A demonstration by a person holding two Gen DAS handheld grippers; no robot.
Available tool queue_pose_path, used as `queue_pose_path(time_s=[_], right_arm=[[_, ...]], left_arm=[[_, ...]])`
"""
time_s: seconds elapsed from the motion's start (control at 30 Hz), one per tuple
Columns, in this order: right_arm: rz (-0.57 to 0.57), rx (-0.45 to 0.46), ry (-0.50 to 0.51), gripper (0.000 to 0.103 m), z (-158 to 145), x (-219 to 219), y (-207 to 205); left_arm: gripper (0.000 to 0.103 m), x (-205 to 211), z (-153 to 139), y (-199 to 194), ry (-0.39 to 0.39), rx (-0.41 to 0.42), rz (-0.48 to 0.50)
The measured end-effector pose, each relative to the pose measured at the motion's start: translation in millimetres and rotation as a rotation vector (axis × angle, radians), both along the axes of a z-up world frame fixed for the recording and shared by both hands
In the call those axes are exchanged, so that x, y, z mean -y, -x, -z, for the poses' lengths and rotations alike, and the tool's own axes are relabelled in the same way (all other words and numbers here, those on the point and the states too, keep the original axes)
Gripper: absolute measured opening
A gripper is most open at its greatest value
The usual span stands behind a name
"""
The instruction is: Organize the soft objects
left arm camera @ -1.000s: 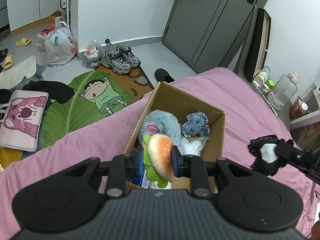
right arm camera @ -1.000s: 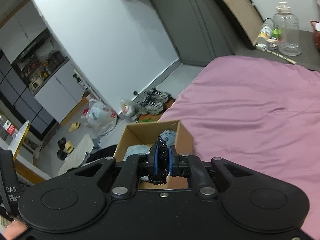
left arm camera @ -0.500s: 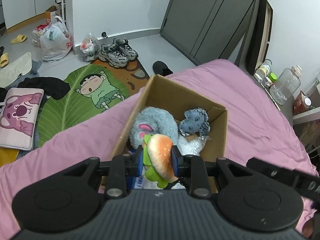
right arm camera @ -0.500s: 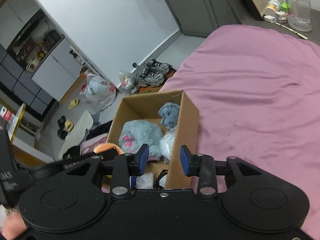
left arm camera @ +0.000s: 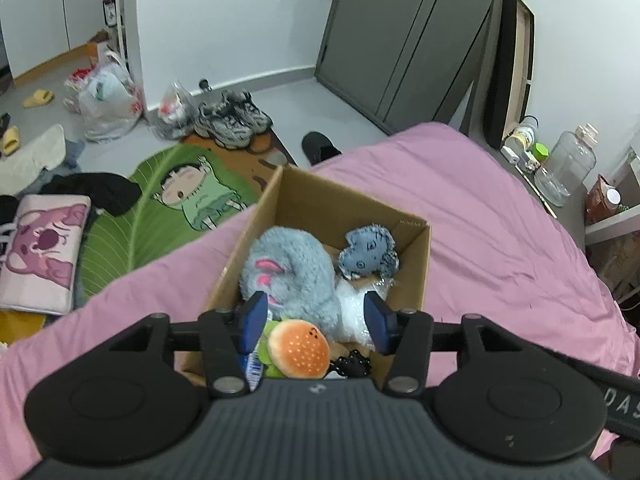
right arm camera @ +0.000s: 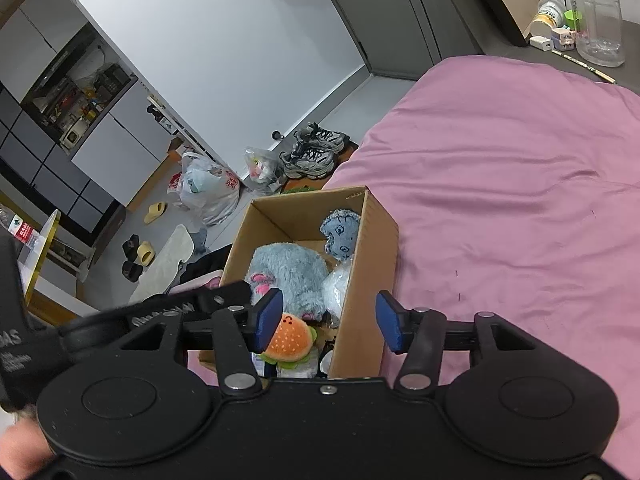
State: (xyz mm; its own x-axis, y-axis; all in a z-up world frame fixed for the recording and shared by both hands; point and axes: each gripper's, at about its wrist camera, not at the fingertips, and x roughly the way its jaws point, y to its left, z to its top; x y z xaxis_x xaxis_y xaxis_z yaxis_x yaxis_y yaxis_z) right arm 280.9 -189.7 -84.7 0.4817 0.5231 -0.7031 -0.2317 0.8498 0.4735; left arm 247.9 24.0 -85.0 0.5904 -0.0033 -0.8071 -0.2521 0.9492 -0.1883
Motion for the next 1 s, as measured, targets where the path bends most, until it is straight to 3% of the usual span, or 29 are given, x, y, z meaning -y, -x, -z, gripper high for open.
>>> queue_pose_path(time_s=[0.1, 0.4, 0.67, 1.0], right_arm=[[0.001, 0.003, 0.007, 0.058, -1, 3, 5], [0.039, 0.026, 0.015, 0.075, -13, 24, 21], [0.077, 0.076, 0.002, 0.099, -32, 37, 48], [0.106, 0.12, 0.015, 0.103, -50, 46, 81]], left_arm=[[0.066, -1, -9, 6, -0.036, -0.007, -0.013], [0.079, -4, -35, 36, -0.067, -0.011, -0.016], [0.09, -9, -58, 72, -0.055, 0.012, -0.011], [0.096, -15, -82, 123, -0.064, 0.073, -0.013]])
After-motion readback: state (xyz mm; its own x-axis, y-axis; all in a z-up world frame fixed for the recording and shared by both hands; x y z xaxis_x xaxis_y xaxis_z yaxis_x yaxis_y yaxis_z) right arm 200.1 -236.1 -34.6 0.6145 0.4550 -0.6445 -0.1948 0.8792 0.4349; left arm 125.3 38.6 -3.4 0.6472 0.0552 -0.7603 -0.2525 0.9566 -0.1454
